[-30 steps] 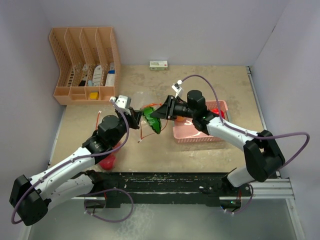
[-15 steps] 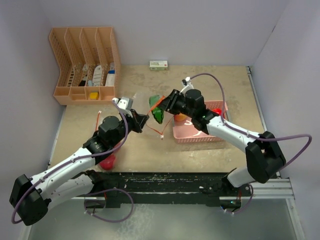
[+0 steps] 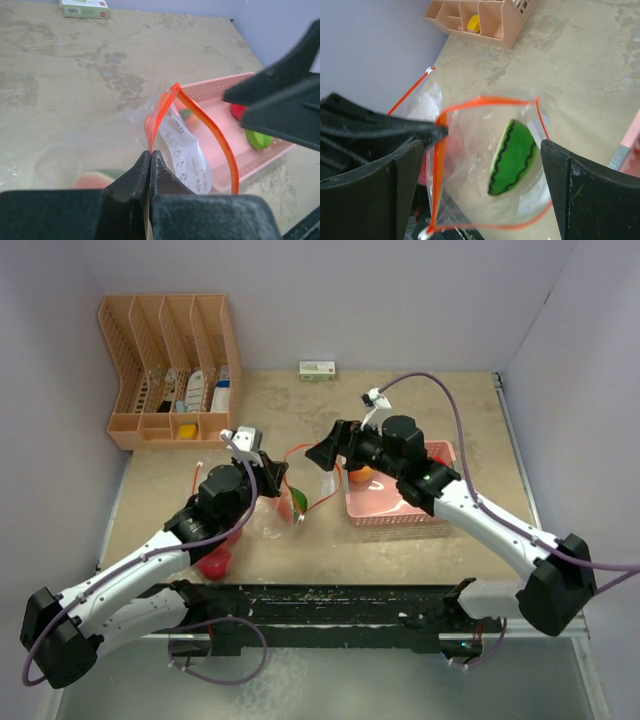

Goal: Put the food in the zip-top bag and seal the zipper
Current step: Place the fake fruit in the zipper food storage bag, then pick up the fake fruit from the bin.

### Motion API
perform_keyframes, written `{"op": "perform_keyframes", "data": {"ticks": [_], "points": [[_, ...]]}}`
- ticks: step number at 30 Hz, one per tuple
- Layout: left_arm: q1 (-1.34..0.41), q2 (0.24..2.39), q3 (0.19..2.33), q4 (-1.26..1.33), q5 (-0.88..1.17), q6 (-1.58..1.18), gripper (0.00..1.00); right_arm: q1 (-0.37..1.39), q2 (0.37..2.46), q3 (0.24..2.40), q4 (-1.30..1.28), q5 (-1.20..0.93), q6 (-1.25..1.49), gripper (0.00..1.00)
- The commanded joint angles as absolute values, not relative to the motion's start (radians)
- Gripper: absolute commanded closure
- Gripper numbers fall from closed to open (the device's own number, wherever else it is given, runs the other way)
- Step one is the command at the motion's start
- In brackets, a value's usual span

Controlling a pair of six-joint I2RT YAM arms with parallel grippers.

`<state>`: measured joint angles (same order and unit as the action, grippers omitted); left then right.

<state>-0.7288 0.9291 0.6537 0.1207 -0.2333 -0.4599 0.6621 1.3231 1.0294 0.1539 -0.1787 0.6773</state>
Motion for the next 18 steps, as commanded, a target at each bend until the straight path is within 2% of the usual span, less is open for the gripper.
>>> {"op": "perform_keyframes", "data": {"ticks": [1, 4, 7, 10, 18], "points": [[-0.732, 0.896, 0.756, 0.065, -0.369, -0.395, 1.00, 0.665, 1.180, 0.986, 0.035, -0.117, 0.572, 0.00], [-0.732, 0.867, 0.767, 0.026, -0.401, -0.374, 1.00, 0.658, 1.114, 0.940, -0.050, 0.082, 0.611, 0.01], [-0.733, 0.820, 0.762, -0.007, -0.420, -0.368, 1.00, 0.636, 1.178, 0.986, -0.163, 0.213, 0.611, 0.01], [-0.733, 0.786, 0.756, -0.032, -0.437, -0.366, 1.00, 0.592, 1.300, 1.066, -0.234, 0.246, 0.625, 0.00], [-0.732, 0.745, 0.747, -0.055, -0.423, -0.364, 1.00, 0.504, 1.475, 1.061, -0.113, 0.260, 0.654, 0.00]]}}
